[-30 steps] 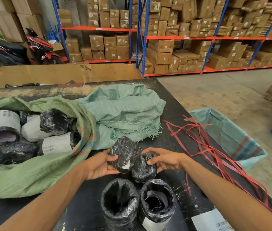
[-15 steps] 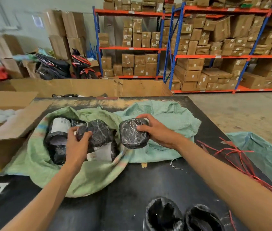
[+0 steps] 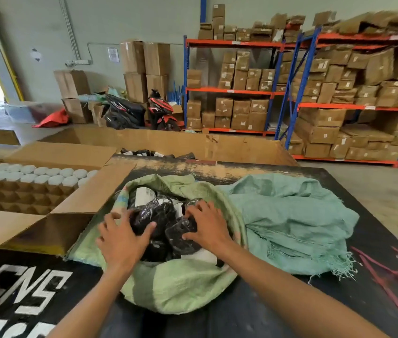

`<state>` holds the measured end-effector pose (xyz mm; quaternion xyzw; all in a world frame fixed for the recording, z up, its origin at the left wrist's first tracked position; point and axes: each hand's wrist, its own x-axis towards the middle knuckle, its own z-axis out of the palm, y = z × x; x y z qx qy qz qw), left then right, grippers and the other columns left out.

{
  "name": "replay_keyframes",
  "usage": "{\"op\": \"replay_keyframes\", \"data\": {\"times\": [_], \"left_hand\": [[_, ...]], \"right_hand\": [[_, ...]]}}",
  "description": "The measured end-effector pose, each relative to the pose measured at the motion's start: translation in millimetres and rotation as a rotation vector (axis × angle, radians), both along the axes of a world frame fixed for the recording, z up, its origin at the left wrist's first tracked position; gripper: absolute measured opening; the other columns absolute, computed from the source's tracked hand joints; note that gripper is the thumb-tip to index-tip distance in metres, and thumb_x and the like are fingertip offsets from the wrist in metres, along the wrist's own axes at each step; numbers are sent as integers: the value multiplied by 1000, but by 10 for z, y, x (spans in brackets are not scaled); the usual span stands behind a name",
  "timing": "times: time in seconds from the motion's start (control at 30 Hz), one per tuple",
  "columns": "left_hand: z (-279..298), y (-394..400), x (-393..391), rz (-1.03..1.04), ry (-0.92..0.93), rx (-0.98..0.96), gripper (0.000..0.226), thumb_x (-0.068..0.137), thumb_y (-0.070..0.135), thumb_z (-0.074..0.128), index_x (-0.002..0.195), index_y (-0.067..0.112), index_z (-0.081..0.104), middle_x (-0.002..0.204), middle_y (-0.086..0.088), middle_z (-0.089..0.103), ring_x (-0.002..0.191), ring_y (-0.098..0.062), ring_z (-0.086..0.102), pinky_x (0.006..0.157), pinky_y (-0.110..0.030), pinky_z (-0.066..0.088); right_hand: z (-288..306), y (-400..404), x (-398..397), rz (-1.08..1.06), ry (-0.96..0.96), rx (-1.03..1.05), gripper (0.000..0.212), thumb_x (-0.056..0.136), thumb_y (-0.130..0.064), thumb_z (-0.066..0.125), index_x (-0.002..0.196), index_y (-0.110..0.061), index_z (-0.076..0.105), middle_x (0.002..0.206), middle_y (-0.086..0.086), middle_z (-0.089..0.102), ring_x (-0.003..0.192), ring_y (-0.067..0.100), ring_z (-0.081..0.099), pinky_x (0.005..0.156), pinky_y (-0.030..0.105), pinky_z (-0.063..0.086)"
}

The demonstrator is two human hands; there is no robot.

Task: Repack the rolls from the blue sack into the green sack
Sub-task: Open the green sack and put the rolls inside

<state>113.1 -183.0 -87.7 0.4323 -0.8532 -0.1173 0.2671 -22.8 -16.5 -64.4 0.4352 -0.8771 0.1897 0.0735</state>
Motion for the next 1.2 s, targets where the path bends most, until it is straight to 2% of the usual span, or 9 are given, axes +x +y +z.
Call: {"op": "replay_keyframes", "data": {"times": [0.1, 0.2, 0.3, 0.4, 0.5, 0.6, 0.73, 1.0, 1.2], "left_hand": [[-62, -75, 113, 73, 203, 471, 98, 76, 79, 51, 152, 32, 13, 154, -21, 20, 140, -45, 20, 109, -61, 26], [-168, -173, 171, -19, 295, 901, 119, 76, 75, 57, 153, 22, -17, 160, -18, 16, 145, -38, 22, 116, -49, 24], [-224, -275, 188, 13, 288, 1031, 97, 81, 53, 71, 150, 3, 26, 142, -20, 47, 128, -38, 49, 108, -44, 41], [-285, -390, 144, -25, 229, 900, 51, 80, 37, 62, 120, 4, 61, 110, -21, 67, 99, -38, 63, 92, -51, 53], [148, -248, 119, -37, 209, 751, 55, 91, 42, 45, 123, -1, 59, 119, -25, 61, 110, -42, 57, 97, -46, 48], [713, -148, 126, -42, 228, 534, 54, 104, 35, 31, 120, -9, 58, 121, -29, 58, 112, -41, 55, 94, -42, 43], [1312, -126, 65, -106, 389, 371, 47, 105, 29, 27, 129, -3, 53, 132, -25, 53, 122, -38, 48, 102, -43, 35], [2573, -381, -82, -120, 1066, 317, 40, 103, 21, 26, 138, 14, 44, 126, 3, 49, 114, -16, 46, 104, -33, 33], [1759, -448, -65, -183, 969, 435, 49, 96, 39, 28, 144, 29, 38, 143, -4, 48, 130, -25, 45, 112, -46, 35]], "right_hand": [[69, 171, -115, -119, -55, 74, 84, 60, -86, 63, 125, -37, 44, 141, 4, 33, 135, 31, 27, 105, 52, 30], [-23, 389, -323, -340, -369, 250, 132, 47, -96, 57, 154, -35, 9, 162, 10, -20, 146, 45, -21, 108, 75, 5], [-231, 575, -404, -438, -682, 259, 144, 54, -83, 72, 154, -32, -18, 157, 16, -35, 146, 49, -17, 116, 64, 13], [-218, 540, -367, -459, -1081, -250, 107, 78, -31, 82, 153, -16, 8, 148, 12, 32, 120, 31, 50, 71, 35, 52], [42, 371, -349, -392, -924, -454, 19, 78, 6, 59, 91, -5, 50, 83, 9, 40, 70, 20, 37, 55, 26, 26], [522, 271, -462, -307, -876, -610, 28, 76, 11, 50, 68, -14, 42, 66, 5, 33, 63, 20, 31, 53, 31, 21], [1042, 242, -704, -224, -848, -727, 26, 81, 7, 55, 104, -6, 57, 98, 13, 57, 88, 26, 55, 69, 37, 46], [1895, 289, -854, 91, -590, -1166, 36, 74, 11, 54, 83, -23, 49, 83, 8, 53, 74, 21, 53, 61, 33, 46], [1236, 619, -904, 41, -504, -641, 30, 66, 3, 60, 68, -21, 42, 69, 0, 48, 65, 13, 44, 53, 24, 35]]}}
